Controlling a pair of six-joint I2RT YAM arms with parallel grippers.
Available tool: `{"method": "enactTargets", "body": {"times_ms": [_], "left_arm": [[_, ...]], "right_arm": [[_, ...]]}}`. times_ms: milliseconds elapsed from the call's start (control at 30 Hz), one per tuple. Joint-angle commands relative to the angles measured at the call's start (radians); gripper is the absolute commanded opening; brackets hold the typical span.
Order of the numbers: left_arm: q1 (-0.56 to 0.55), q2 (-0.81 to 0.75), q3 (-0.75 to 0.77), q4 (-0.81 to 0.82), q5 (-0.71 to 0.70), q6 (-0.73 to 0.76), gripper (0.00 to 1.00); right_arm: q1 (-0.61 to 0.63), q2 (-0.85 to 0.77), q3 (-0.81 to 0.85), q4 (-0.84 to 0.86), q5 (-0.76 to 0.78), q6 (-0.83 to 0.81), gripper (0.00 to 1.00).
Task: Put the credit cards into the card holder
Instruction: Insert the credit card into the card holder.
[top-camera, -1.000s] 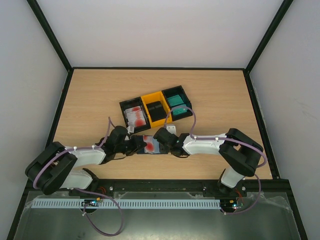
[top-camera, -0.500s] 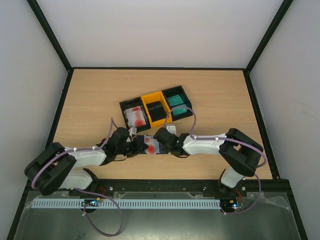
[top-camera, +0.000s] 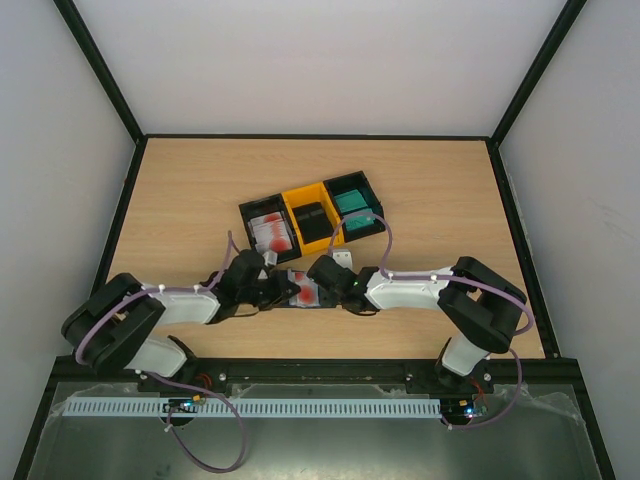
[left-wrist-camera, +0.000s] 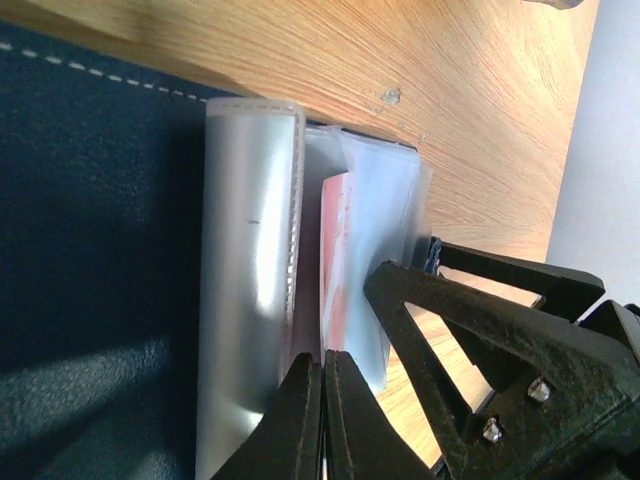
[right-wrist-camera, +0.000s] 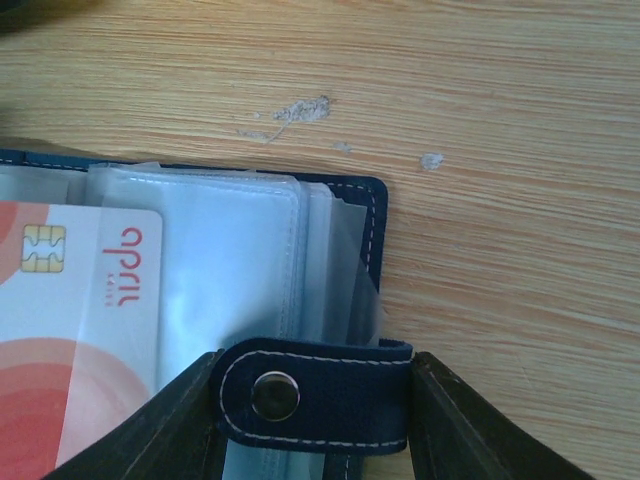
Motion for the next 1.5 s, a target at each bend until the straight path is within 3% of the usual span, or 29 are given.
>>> {"method": "enactTargets", "body": {"times_ms": [0, 367, 800, 1033, 1267, 1467], "left_arm": [[0.003, 0.050, 0.023, 0.012, -0.010, 0.027, 0.02], [-0.045, 0.117, 0.097, -0.075, -0.011, 0.119, 0.06], [-0.072, 0.096, 0.183, -0.310, -0.125, 0.243, 0.30], [-0.088, 0.072, 0.211, -0.396, -0.191, 0.265, 0.36], [-0.110, 0.084, 0.240, -0.422, -0.224, 0.282, 0.36], [-0.142, 0.124, 0.275, -0.421, -0.214, 0.340, 0.25]], "right_arm": [[0.004, 0.022, -0.045, -0.009, -0.034, -0.005, 0.48], [0.004, -0.031, -0.068, 0.030, -0.028, 0.014, 0.54], [0.003, -0.088, -0.089, 0.032, 0.022, 0.053, 0.60], [0.001, -0.076, -0.085, 0.029, 0.022, 0.056, 0.60], [-0.006, -0.057, -0.082, 0.061, -0.040, 0.033, 0.53], [-0.024, -0.052, -0.098, 0.121, -0.112, 0.020, 0.45]]}}
